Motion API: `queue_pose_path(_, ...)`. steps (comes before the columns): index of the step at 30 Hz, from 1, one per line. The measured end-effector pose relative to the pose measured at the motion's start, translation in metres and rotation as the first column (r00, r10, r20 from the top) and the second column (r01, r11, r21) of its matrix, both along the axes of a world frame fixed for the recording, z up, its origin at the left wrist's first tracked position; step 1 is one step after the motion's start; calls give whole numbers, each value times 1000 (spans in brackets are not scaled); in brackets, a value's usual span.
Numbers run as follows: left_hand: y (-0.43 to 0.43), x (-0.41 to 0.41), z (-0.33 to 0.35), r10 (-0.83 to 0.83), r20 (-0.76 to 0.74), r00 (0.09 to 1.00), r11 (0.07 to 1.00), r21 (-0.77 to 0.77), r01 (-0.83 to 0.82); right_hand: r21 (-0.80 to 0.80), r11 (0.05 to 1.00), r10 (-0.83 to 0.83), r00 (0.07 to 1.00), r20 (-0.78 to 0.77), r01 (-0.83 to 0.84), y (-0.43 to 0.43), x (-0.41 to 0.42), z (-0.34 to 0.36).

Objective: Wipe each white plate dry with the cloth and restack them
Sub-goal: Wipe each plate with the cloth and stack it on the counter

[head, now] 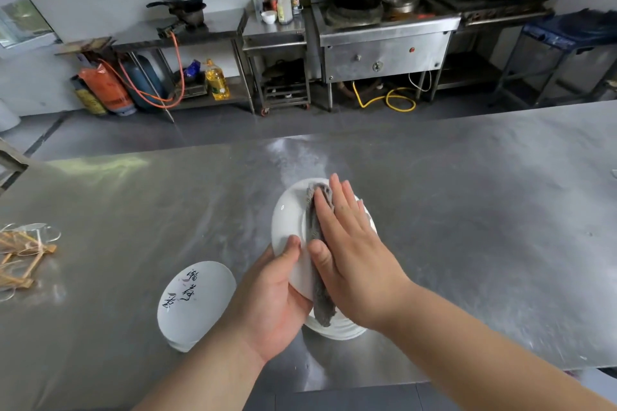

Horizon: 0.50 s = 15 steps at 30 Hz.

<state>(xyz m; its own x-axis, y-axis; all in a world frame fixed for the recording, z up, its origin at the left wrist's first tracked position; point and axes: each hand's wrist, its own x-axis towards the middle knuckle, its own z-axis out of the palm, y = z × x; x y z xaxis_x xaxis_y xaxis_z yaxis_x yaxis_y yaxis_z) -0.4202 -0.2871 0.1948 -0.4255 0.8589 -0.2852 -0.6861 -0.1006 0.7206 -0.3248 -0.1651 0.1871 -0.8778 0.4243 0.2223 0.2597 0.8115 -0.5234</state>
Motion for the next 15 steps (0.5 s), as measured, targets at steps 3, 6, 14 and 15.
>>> queue_pose_path(3, -6, -5, 3, -27, -12, 1000, 999, 21, 27, 42, 996, -81, 996, 35, 79, 26, -5, 12)
queue_pose_path(6, -12, -11, 6, -28, 5, 1000, 998, 62, 27, 69, 988, -146, 981, 129, 138, 41, 5, 16)
queue_pose_path(14, -5, 10, 4, -97, -19, 995, 995, 17, 97, 146, 984, 124, 986, -112, -107, 8, -4, 22)
queue_pose_path(15, -6, 8, 7, -94, -27, 995, 995, 38, 95, 158, 984, 100, 988, -122, -80, 17, -9, 28)
